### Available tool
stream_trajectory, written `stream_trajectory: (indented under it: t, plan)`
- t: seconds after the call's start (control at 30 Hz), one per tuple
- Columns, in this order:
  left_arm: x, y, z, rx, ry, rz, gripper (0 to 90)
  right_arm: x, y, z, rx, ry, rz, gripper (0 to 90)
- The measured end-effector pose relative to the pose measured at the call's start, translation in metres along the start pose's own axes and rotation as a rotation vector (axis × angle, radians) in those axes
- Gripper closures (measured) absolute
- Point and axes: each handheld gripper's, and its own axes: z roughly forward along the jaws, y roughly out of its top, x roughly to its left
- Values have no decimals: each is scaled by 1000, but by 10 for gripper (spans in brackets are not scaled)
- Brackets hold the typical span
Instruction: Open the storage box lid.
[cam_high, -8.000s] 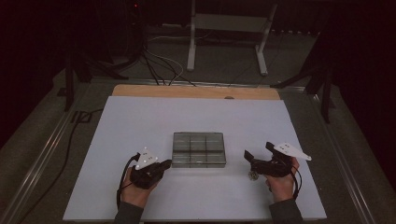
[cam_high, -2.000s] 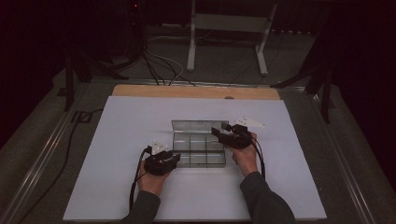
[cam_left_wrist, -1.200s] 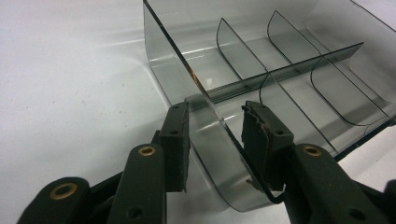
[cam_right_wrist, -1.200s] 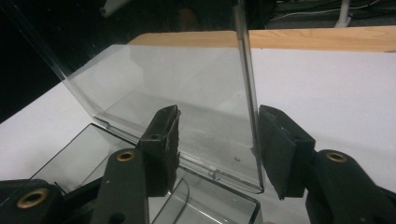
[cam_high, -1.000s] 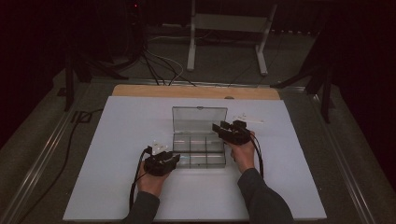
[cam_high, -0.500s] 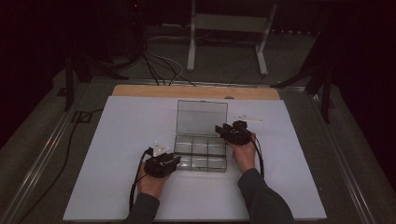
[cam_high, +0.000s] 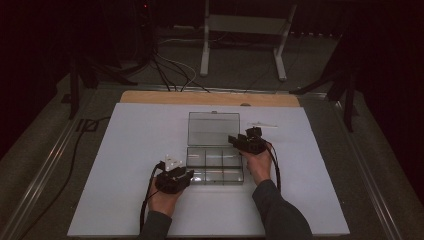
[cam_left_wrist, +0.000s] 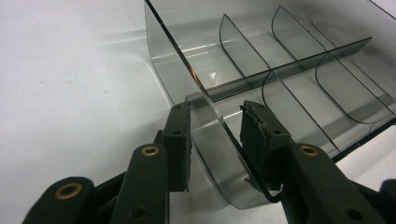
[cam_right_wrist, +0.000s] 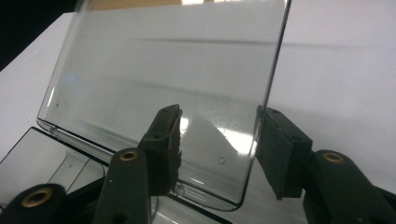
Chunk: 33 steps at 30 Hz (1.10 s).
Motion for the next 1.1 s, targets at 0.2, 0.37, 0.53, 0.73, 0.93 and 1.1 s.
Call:
stream_trajectory:
  t: [0.2, 0.37, 0.53, 0.73, 0.93, 1.1]
  plan:
    - [0, 0, 0, 2, -4, -7, 660, -2, -2, 3, 22, -10, 33, 464]
    - [0, 0, 0, 3, -6, -8, 653, -2, -4, 6, 37, -36, 26, 483]
    - [0, 1, 1, 6, -5, -3, 653, -2, -4, 6, 42, -37, 42, 487]
    - [-1, 1, 1, 5, -7, -1, 653, -2, -4, 5, 43, -41, 37, 482]
    - [-1, 1, 1, 4, -8, -8, 652, -2, -3, 3, 30, -30, 36, 423]
    - [-2, 1, 1, 9, -11, -15, 646, 0, -1, -2, 4, -29, 11, 305]
